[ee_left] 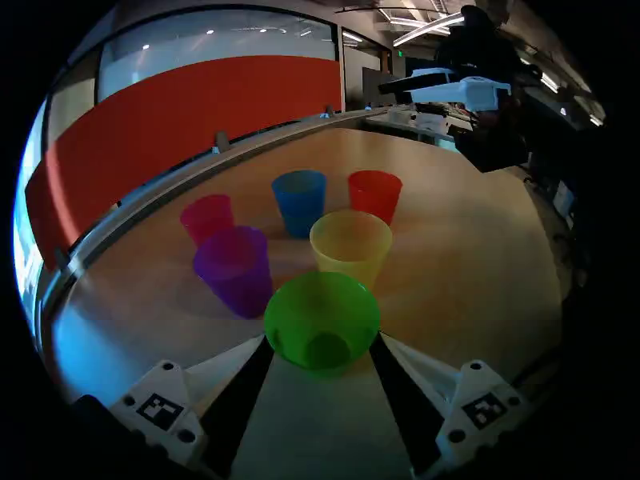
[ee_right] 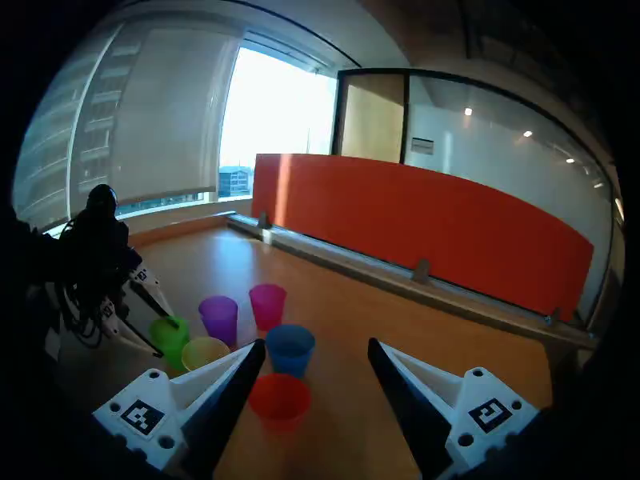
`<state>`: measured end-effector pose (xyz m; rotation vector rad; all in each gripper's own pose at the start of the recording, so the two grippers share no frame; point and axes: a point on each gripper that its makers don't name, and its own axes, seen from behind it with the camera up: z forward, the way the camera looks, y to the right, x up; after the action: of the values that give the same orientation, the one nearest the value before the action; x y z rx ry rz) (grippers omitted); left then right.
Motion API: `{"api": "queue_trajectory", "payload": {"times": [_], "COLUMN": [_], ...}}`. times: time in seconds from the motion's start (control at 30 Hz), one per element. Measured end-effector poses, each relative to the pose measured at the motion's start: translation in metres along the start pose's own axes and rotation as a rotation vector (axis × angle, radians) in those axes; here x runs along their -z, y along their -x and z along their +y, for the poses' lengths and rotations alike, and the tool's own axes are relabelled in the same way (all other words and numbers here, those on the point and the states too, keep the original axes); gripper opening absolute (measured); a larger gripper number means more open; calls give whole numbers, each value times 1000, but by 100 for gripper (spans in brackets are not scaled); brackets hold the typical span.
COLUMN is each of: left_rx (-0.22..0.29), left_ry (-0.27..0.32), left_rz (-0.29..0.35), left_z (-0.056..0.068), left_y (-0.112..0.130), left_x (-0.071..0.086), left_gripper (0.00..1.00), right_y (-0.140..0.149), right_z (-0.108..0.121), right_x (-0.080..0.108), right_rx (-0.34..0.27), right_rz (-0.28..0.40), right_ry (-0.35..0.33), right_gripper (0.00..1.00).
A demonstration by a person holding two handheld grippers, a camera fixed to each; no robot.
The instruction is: Pour water
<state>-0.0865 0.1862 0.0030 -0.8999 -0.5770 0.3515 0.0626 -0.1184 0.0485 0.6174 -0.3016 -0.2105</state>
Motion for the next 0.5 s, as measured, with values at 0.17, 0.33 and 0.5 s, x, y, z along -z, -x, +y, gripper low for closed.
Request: {"api": "queue_trajectory", "payload": {"times": [0.17,0.33,0.5], "left_rx": [0,-3,-8], "left_ry": [3,7,9], "left_rz": [-1,-2,-6], "left_z": [-1,-2,-2], "left_y": [0,-1,-1], "left_x": [-5,-7,-10], "left_gripper": [85,85,85], "right_y": [1,2,3], "right_z": [1,1,1], "right_x": [-1,-1,-1], "right_rx": [-1,-1,-1], "right_rz": [-5,-7,-7], "right_ry": [0,1,0], "right_gripper": [99,100,99]}}
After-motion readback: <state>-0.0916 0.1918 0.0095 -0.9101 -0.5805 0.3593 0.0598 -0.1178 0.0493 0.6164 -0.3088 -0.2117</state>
